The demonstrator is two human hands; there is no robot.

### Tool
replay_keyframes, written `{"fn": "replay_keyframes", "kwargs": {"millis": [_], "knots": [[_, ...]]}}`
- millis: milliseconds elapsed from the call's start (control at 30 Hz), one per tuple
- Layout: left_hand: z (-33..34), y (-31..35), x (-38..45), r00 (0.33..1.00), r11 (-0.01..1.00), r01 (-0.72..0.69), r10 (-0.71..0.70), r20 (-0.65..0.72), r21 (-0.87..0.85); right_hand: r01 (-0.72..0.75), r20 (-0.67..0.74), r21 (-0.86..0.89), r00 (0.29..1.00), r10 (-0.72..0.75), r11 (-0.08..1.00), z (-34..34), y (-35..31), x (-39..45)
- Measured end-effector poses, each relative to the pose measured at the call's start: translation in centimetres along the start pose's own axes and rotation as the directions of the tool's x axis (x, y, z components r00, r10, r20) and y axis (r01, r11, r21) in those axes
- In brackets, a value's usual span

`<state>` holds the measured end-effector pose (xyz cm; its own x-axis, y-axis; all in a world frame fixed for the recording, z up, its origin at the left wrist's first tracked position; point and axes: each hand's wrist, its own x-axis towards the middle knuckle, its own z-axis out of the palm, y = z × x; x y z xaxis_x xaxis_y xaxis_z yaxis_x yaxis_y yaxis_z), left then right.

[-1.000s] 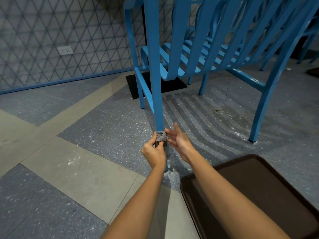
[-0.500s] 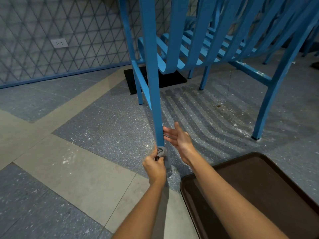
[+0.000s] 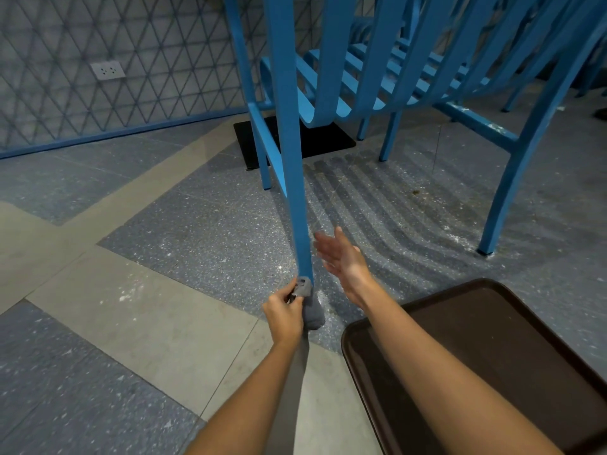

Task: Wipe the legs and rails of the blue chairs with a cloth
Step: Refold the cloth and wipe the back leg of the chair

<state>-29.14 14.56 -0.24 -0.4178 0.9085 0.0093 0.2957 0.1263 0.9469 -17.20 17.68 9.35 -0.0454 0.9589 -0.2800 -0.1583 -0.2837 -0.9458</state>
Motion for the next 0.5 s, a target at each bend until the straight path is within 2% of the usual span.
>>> {"fn": "replay_keyframes", "kwargs": {"millis": [100, 200, 300, 500], "knots": [[-0.3, 1.2, -0.1, 0.997, 0.994, -0.026, 0.019, -0.071, -0.103, -0.072, -0.002, -0.090, 0.997, 0.072, 0.993, -0.4, 1.5, -0.5], [0.1, 2.1, 0.1, 0.996, 0.992, -0.057, 0.049, -0.075, -0.117, -0.142, 0.001, -0.153, 0.990, 0.144, 0.978, -0.7, 3.1, -0.7], [0.6, 2.2, 0.2, 0.999, 0.998, -0.029, 0.028, -0.025, -0.049, -0.161, 0.030, -0.200, 0.985, 0.170, 0.967, -0.4, 4.1, -0.7], [1.2, 0.6, -0.3, 1.000, 0.997, -0.006, 0.006, -0.004, 0.077, -0.118, 0.014, -0.170, 0.992, 0.122, 0.978, -0.4, 4.9, 0.1]]}}
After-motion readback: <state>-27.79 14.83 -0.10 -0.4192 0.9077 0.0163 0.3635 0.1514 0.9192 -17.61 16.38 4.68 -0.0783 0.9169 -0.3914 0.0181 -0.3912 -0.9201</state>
